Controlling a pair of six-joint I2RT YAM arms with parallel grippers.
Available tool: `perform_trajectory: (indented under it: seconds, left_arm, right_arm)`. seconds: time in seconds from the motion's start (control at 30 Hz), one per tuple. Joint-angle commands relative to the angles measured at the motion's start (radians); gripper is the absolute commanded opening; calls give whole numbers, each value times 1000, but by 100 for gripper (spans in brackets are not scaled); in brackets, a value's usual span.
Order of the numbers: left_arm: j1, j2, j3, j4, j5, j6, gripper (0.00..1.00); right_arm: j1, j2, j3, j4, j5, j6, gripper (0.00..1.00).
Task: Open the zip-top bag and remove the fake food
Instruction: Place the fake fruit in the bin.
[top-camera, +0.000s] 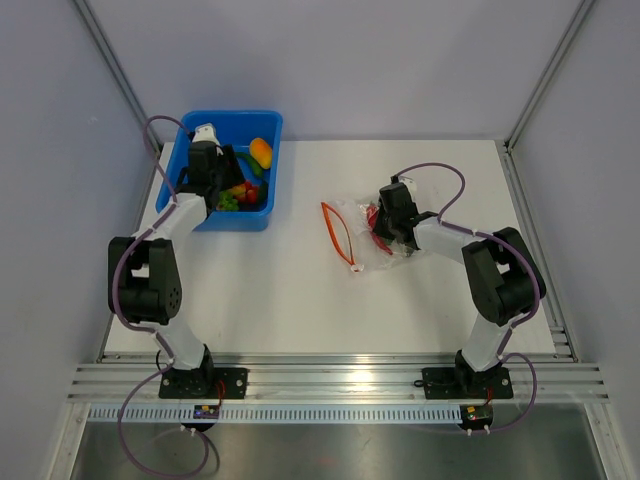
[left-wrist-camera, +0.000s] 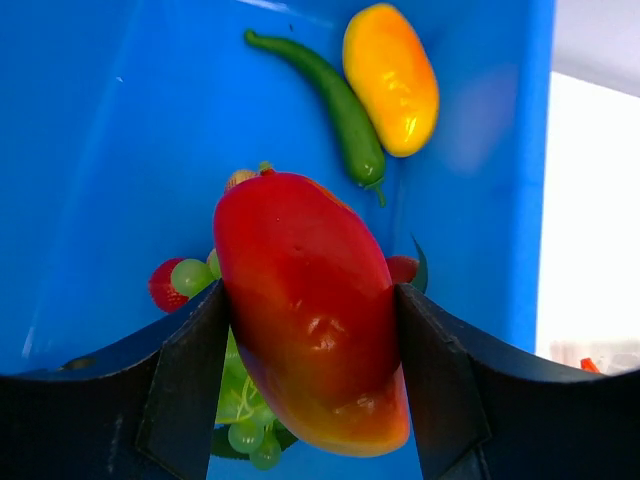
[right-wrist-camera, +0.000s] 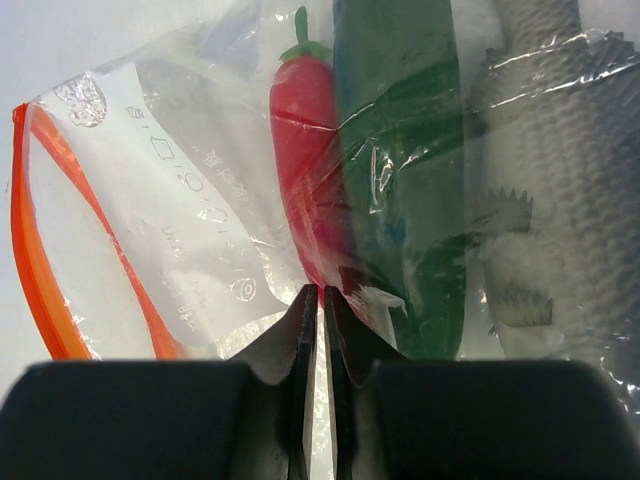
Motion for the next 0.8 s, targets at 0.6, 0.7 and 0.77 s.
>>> perform_trajectory:
  seconds: [0.6, 0.7, 0.77]
  left_arm:
    - [48, -155, -96, 190, 135, 54, 98]
    - [48, -213, -148, 255, 185, 92, 99]
    - [48, -251, -222, 333, 250, 126, 99]
  right_arm:
    - [-1, -41, -5, 38, -17, -8, 12]
    - [-3, -43, -6, 38, -14, -8, 12]
    - [-3, -46, -9, 38, -15, -9, 13]
